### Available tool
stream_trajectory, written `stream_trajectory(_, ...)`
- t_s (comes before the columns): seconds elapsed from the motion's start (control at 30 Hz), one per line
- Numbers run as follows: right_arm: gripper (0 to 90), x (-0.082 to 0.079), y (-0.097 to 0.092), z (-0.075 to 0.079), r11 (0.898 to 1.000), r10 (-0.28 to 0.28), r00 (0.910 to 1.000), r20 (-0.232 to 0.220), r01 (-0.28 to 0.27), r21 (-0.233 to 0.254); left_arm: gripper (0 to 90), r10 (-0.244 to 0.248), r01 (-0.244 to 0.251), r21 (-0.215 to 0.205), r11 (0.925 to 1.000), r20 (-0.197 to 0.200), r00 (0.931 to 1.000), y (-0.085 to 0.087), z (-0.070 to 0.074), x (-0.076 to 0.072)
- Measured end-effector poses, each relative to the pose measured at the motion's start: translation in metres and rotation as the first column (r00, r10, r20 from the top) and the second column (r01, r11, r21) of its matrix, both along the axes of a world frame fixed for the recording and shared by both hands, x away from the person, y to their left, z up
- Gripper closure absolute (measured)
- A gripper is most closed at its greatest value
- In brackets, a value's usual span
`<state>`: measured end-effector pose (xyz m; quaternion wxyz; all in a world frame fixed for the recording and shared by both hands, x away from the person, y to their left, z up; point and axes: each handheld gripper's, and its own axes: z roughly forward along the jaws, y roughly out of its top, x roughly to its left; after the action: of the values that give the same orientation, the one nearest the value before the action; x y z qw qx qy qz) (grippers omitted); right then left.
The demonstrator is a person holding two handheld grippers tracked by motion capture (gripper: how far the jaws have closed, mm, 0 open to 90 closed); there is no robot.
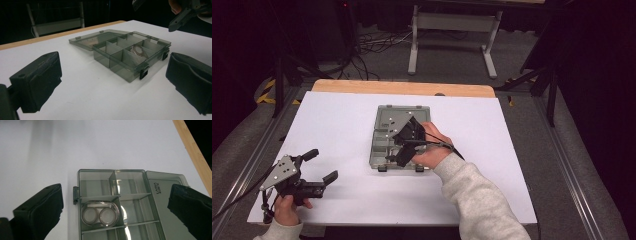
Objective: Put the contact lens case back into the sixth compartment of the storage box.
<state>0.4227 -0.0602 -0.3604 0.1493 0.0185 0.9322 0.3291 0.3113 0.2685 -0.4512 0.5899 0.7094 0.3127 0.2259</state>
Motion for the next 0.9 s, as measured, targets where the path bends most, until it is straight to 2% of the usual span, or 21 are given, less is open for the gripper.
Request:
stream_trajectory(0.3,0.4,-0.012,-0.015,0.013,0.999,-0.03,0.9993,0.023,0.029,0.039,1.1,0.003,-0.003,0.001,1.0,0.001,1.0,0.0,0.0,0.0)
stream_trajectory(0.5,0.5,-0.018,-0.026,0.02,0.996,-0.063,0.9978,0.022,0.061,0.069,1.1,0.004,-0.004,0.003,1.0,-0.001,1.0,0.0,0.0,0.0)
stream_trajectory(0.7,0.6,-0.025,-0.042,0.028,0.991,-0.088,0.9956,0.031,0.085,0.102,1.1,0.005,-0.005,0.009,0.9999,0.002,1.0,0.0,0.0,0.001)
stream_trajectory(0.73,0.6,-0.027,-0.048,0.03,0.988,-0.097,0.995,0.024,0.093,0.127,1.1,0.005,-0.005,0.008,1.0,0.003,1.0,0.0,0.0,0.001)
stream_trajectory(0.9,0.7,-0.031,-0.06,0.032,0.981,-0.116,0.9931,0.018,0.112,0.161,1.1,0.004,-0.004,0.001,1.0,0.0,1.0,-0.001,0.0,0.001)
